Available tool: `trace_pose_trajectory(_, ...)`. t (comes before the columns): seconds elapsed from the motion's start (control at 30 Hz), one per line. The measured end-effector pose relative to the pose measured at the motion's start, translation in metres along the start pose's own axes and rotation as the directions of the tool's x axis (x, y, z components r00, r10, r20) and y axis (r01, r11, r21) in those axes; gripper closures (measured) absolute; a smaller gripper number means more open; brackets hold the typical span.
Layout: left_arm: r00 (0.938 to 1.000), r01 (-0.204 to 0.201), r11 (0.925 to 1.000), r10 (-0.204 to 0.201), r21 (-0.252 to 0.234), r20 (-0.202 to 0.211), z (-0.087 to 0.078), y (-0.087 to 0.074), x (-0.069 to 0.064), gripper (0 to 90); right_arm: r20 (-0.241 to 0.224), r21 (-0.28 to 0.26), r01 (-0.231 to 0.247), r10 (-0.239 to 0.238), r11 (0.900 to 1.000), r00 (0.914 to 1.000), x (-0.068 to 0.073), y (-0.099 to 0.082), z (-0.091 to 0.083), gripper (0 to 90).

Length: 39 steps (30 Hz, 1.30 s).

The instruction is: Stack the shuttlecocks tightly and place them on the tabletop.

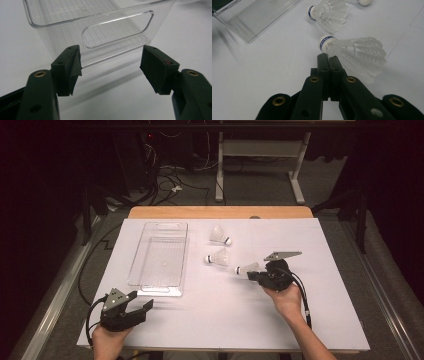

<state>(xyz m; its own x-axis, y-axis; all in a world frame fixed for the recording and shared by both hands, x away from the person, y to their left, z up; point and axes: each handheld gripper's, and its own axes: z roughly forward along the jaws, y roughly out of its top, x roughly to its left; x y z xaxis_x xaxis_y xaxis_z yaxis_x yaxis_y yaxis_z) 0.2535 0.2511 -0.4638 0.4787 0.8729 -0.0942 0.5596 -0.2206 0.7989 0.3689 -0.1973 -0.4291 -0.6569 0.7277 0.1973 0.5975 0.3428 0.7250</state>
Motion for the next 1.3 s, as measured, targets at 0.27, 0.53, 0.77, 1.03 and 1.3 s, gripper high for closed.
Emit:
trace_pose_trajectory(0.27,1.0,-0.001,1.0,0.001,0.001,0.0,0.0,0.0,0.0,33.7,-0.002,-0.01,-0.008,0.008,0.9999,1.0,-0.004,0.011,0.0,90.0)
trace_pose_trajectory(0.53,1.0,-0.002,1.0,0.002,0.005,0.0,0.0,0.0,0.0,33.8,-0.006,-0.012,-0.022,0.022,0.9997,0.9997,-0.008,0.017,0.005,90.0)
trace_pose_trajectory(0.77,1.0,0.0,1.0,0.0,0.003,0.001,0.001,0.0,0.001,33.8,-0.006,-0.012,-0.035,0.035,0.9993,0.9994,-0.013,0.022,0.009,90.0)
trace_pose_trajectory(1.03,1.0,0.001,1.0,-0.001,0.007,-0.001,0.001,0.0,0.001,33.7,-0.01,-0.012,-0.043,0.043,0.999,0.999,-0.015,0.028,0.015,90.0)
trace_pose_trajectory(1.3,0.9999,0.01,0.9999,-0.01,0.004,-0.002,0.0,-0.001,0.003,33.8,-0.012,-0.008,-0.054,0.054,0.9985,0.9985,-0.017,0.029,0.021,90.0)
